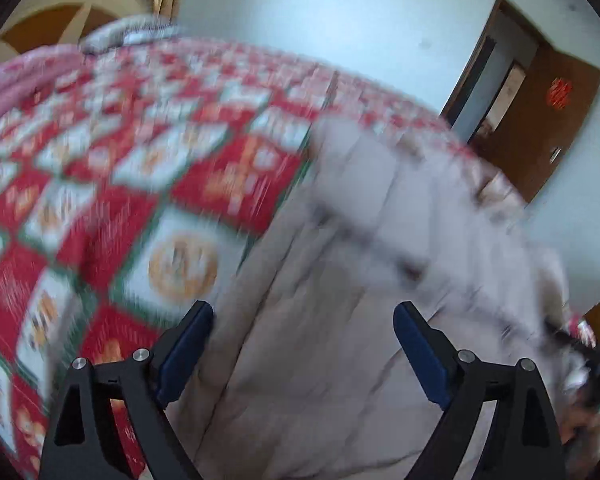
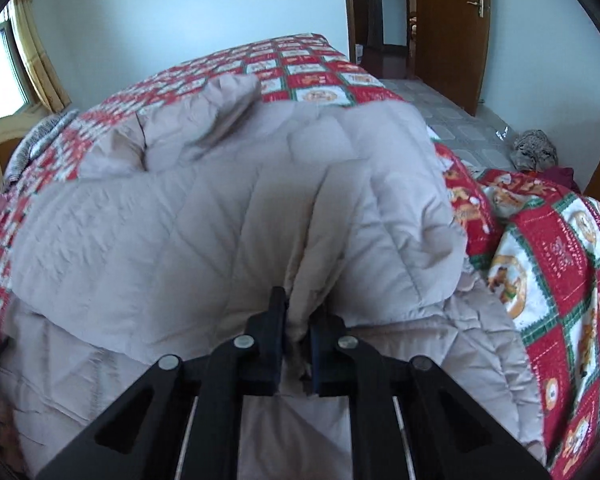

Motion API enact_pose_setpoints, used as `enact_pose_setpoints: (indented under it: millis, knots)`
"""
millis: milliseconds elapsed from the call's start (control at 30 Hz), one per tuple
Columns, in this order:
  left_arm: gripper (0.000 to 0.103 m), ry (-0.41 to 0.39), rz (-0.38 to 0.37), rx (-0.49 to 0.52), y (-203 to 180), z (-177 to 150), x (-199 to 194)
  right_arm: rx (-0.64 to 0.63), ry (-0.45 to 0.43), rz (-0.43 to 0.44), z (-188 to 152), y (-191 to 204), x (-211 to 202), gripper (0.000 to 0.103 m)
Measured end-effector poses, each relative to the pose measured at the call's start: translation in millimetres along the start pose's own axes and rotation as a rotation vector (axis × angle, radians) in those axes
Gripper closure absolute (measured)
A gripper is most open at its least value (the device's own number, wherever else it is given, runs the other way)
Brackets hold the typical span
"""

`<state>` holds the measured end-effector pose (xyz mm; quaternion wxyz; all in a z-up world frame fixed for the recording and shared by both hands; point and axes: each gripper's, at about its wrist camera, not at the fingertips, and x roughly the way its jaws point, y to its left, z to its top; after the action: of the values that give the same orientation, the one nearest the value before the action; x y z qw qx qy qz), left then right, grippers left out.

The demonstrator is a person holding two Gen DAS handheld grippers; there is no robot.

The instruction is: Fold large clothes

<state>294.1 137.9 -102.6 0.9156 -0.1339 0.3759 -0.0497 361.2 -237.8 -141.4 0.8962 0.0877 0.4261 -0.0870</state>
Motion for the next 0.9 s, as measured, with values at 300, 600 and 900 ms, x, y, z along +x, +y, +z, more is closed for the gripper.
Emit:
enact_pose_setpoints:
  millis: [300, 600, 900]
  knots:
    - [0.011, -0.167, 0.183, 0.206, -55.2, 93.3, 27.9, -0.017, -0.016, -0.008, -2.1, -3.8, -0.5, 0.09]
    - [0.007, 0.056, 0.248, 0.105, -17.5, 43.8, 122.2, 0.013, -0.019, 0.03, -3.2, -7.9, 2.4, 0.09]
    - [0.002, 0.115, 0.174, 0.054, -4.6, 51.0, 116.9, 0.105, 0.018, 0.128, 7.1, -26.6, -12.3, 0.083]
